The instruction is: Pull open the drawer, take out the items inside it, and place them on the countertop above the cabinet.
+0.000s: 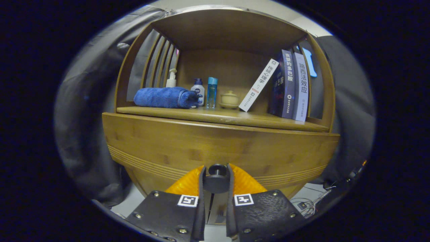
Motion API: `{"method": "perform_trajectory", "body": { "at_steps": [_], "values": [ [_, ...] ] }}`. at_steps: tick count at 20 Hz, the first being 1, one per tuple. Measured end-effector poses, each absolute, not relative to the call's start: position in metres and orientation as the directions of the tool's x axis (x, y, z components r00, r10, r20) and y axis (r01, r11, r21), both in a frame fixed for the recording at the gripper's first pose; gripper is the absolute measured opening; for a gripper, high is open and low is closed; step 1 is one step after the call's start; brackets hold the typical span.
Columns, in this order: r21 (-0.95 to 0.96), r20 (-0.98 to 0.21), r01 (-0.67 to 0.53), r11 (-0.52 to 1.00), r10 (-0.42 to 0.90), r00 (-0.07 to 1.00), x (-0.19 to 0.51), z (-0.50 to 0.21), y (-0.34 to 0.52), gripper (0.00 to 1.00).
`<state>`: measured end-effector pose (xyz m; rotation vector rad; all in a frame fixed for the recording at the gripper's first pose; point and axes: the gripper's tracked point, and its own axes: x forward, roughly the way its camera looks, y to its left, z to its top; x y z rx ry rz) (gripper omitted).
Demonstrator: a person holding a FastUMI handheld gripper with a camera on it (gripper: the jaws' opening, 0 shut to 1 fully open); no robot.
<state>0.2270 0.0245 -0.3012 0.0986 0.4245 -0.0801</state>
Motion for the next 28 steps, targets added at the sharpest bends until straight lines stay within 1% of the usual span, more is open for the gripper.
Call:
{"method": "perform_trajectory", "body": {
  "at_steps": [10, 13, 14, 15, 19, 26, 27, 28],
  "values": [
    [0.062, -0.406, 0.070, 0.996, -0.039, 0.913, 0.162, -0.283, 0.031, 0.25],
    [0.078, -0.430, 0.063, 0.995, -0.024, 0.903, 0.137, -0.285, 0.034, 0.25],
    [0.085, -0.414, 0.066, 0.994, -0.025, 0.910, 0.131, -0.279, 0.034, 0.25],
    [0.081, -0.431, 0.063, 0.995, -0.022, 0.902, 0.124, -0.282, 0.036, 0.25],
    [0.100, -0.434, 0.030, 0.995, 0.017, 0.901, 0.108, -0.276, 0.045, 0.25],
    [0.149, -0.447, 0.043, 0.988, 0.029, 0.894, 0.103, -0.272, 0.048, 0.25],
    [0.149, -0.454, 0.049, 0.988, 0.025, 0.891, 0.102, -0.275, 0.047, 0.20],
    [0.150, -0.454, 0.050, 0.987, 0.024, 0.891, 0.102, -0.274, 0.047, 0.20]
  ]
}}
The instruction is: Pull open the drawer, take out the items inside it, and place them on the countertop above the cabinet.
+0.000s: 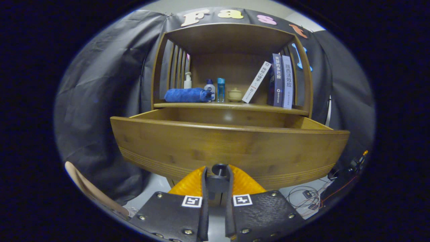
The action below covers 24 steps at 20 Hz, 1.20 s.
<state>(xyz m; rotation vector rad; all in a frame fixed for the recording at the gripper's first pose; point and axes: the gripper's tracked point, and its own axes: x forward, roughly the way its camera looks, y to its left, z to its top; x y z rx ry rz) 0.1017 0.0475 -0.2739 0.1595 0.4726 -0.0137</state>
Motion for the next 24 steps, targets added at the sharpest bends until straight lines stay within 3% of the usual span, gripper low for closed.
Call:
{"method": "perform_trajectory", "body": {
  "at_steps": [19, 21, 24],
  "values": [
    [0.116, -0.452, 0.006, 0.993, 0.047, 0.891, 0.065, -0.270, 0.060, 0.20],
    [0.125, -0.452, 0.006, 0.992, 0.052, 0.890, 0.065, -0.269, 0.060, 0.33],
    [0.134, -0.459, 0.003, 0.991, 0.059, 0.886, 0.062, -0.268, 0.059, 0.36]
  ]
}}
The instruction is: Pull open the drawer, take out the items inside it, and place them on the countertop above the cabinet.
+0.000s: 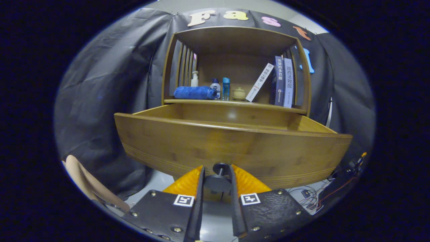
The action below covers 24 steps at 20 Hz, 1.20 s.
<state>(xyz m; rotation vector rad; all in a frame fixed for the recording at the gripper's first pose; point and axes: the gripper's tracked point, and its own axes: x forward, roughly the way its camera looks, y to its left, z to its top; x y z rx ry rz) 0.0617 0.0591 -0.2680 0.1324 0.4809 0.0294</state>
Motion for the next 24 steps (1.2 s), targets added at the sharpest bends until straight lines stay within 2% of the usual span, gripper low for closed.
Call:
{"method": "perform_trajectory", "body": {
  "at_steps": [2, 7, 12, 20, 24],
  "values": [
    [0.118, -0.454, -0.010, 0.993, 0.063, 0.889, 0.055, -0.265, 0.060, 0.39],
    [0.031, -0.422, -0.068, 0.997, 0.075, 0.903, 0.034, -0.249, 0.059, 0.39],
    [0.068, -0.318, -0.109, 0.992, 0.125, 0.940, 0.023, -0.196, 0.074, 0.39],
    [0.144, -0.137, -0.129, 0.981, 0.149, 0.979, 0.091, -0.084, 0.068, 0.39],
    [0.134, -0.139, -0.108, 0.985, 0.127, 0.982, 0.138, -0.064, 0.053, 0.39]
  ]
}}
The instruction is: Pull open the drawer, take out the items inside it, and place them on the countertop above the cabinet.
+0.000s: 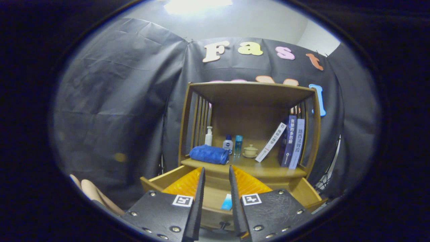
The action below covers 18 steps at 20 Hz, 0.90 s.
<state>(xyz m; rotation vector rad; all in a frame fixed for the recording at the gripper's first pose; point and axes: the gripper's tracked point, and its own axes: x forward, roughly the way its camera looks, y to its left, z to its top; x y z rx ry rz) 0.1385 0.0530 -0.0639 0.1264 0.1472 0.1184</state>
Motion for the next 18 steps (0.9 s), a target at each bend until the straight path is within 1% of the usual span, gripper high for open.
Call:
{"method": "perform_trajectory", "body": {
  "at_steps": [2, 4, 9, 13, 16, 18],
  "values": [
    [0.162, -0.176, -0.115, 0.980, 0.143, 0.974, 0.160, -0.066, 0.054, 0.39],
    [0.167, -0.249, -0.122, 0.978, 0.161, 0.955, 0.180, -0.078, 0.053, 0.52],
    [0.130, -0.409, -0.150, 0.980, 0.191, 0.892, 0.218, -0.116, 0.054, 0.74],
    [0.070, -0.587, -0.214, 0.974, 0.214, 0.781, 0.234, -0.165, 0.055, 0.92],
    [-0.011, -0.701, -0.283, 0.959, 0.194, 0.686, 0.234, -0.204, 0.051, 0.93],
    [-0.027, -0.763, -0.307, 0.951, 0.179, 0.621, 0.231, -0.226, 0.054, 0.93]
  ]
}}
